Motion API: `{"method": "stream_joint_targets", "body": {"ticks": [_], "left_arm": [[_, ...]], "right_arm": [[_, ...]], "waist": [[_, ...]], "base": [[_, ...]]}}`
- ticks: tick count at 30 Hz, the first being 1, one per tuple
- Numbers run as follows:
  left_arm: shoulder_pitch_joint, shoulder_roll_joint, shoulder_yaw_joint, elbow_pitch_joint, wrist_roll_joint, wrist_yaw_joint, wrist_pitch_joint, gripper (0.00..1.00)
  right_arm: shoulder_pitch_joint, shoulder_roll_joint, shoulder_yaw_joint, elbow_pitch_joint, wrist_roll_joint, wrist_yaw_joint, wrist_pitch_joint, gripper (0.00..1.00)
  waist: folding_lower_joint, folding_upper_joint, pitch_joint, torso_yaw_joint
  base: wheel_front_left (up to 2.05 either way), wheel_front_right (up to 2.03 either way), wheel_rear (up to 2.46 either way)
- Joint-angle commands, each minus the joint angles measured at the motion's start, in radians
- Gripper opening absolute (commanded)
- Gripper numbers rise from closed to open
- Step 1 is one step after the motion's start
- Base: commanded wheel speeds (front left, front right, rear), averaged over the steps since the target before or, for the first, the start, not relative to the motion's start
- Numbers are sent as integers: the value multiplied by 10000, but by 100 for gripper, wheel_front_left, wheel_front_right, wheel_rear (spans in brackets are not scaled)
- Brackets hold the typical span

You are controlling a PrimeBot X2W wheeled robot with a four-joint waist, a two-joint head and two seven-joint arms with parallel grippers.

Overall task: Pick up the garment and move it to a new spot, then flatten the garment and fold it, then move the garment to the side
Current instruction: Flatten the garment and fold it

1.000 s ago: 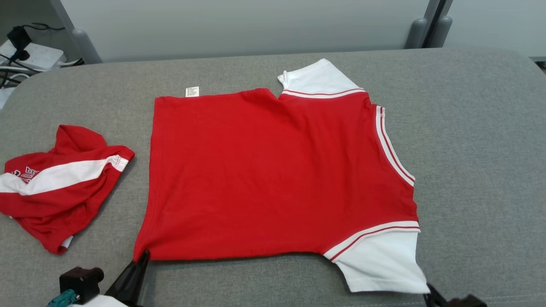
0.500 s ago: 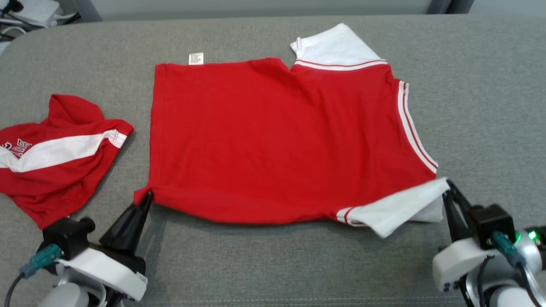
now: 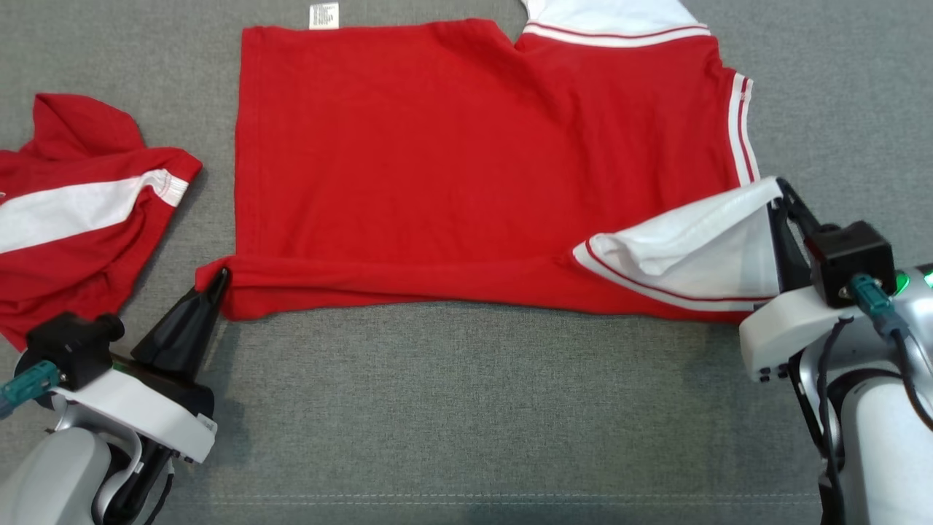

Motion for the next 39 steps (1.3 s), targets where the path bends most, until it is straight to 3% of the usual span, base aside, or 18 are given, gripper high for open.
{"method": "stream_joint_targets", "body": {"ticks": [1, 11, 36, 37, 38, 39], "left_arm": [[-557, 550, 332, -183, -66, 2, -59, 0], [-1151, 948, -17, -579, -204, 2, -59, 0], [-1798, 1024, -313, -1447, -118, 2, -59, 0], [-1828, 1037, -351, -1483, -98, 2, -59, 13], [-1845, 1020, -328, -1531, -116, 2, -59, 44], [-1854, 998, -291, -1611, -141, 2, -59, 100]], "right_arm": [[-418, -70, 236, -379, -17, 29, 128, 0], [-1352, -70, 103, -698, -89, 29, 431, 0], [-2781, -70, 115, -680, -500, 29, 1328, 0], [-2776, -70, 80, -621, -424, 29, 1316, 16], [-2779, -70, 40, -552, -397, 29, 1286, 44], [-2754, -70, 1, -509, -329, 29, 1261, 81]], "waist": [[0, 0, 330, 9], [0, 0, 1032, 135], [0, 0, 1650, 506], [0, 0, 1674, 505], [0, 0, 1693, 503], [0, 0, 1702, 502]], "base": [[0, 0, 0], [0, 0, 0], [0, 0, 0], [0, 0, 0], [0, 0, 0], [0, 0, 0]]}}
